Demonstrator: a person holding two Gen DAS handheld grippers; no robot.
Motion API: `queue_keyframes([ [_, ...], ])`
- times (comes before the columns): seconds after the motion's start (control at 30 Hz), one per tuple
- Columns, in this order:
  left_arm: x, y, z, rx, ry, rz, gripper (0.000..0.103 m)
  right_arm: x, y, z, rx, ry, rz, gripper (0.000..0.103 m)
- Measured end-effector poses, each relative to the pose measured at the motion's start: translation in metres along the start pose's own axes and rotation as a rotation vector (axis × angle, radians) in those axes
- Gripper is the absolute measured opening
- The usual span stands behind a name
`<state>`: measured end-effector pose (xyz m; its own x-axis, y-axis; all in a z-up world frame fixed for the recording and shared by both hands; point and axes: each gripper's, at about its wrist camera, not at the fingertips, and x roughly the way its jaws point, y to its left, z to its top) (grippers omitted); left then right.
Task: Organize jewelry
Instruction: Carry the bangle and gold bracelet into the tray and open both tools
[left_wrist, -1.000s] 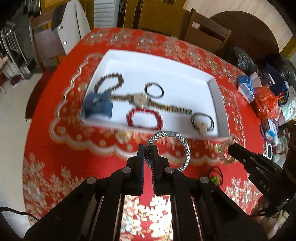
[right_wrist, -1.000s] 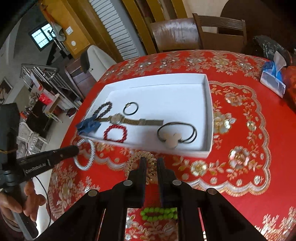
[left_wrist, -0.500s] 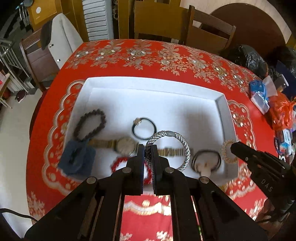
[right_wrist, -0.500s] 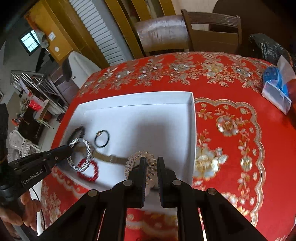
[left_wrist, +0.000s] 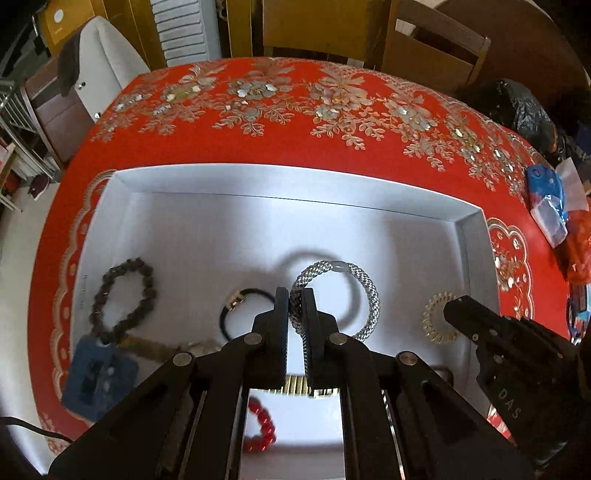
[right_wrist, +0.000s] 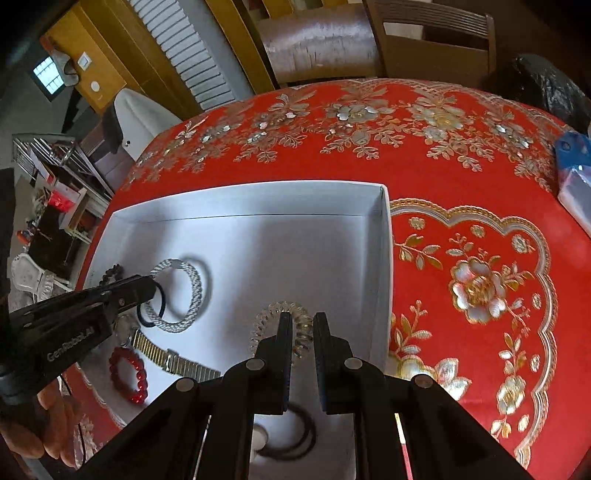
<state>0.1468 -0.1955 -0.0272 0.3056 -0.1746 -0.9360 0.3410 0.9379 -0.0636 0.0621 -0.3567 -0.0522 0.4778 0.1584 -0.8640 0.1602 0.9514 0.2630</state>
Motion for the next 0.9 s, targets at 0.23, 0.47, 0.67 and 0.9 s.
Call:
queue_keyframes([
  [0.23,0.016,-0.004,0.006,0.01,0.029,-0.002,0.005,0.003,-0.001,0.002,-0.009,-0.012,0.017,0.031],
  [0.47,0.011,0.004,0.003,-0.019,0.03,-0.019,0.039,-0.02,0.001,-0.006,-0.014,-0.058,0.017,0.038],
  [0.67,-0.016,0.009,-0.011,-0.009,-0.009,0.003,0.043,-0.05,0.01,-0.027,-0.032,-0.088,0.006,0.038],
  [0.9,-0.05,0.012,-0.039,0.023,-0.06,0.035,0.043,-0.07,0.02,-0.054,-0.005,-0.095,0.001,0.042],
])
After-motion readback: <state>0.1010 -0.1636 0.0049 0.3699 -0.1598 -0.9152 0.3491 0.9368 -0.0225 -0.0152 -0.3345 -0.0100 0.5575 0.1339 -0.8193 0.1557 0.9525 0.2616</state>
